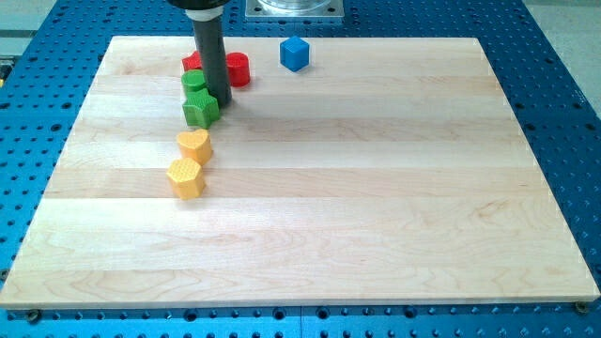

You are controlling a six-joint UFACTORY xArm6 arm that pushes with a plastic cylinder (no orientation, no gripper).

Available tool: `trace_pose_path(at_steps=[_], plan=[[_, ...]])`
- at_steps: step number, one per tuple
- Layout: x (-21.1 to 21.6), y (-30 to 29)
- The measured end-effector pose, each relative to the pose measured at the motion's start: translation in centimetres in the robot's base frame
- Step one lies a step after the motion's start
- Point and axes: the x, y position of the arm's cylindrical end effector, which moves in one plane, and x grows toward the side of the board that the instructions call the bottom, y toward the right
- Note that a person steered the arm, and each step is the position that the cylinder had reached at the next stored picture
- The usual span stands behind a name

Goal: Keep the triangle and red star above the line of blocks

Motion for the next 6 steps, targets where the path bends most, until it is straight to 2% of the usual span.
trace_pose_path(at_steps=[3, 4, 5, 6], plan=[[-0.4, -6.5], [-0.7, -6.7], [1.8, -9.9], [-0.6, -7.3]])
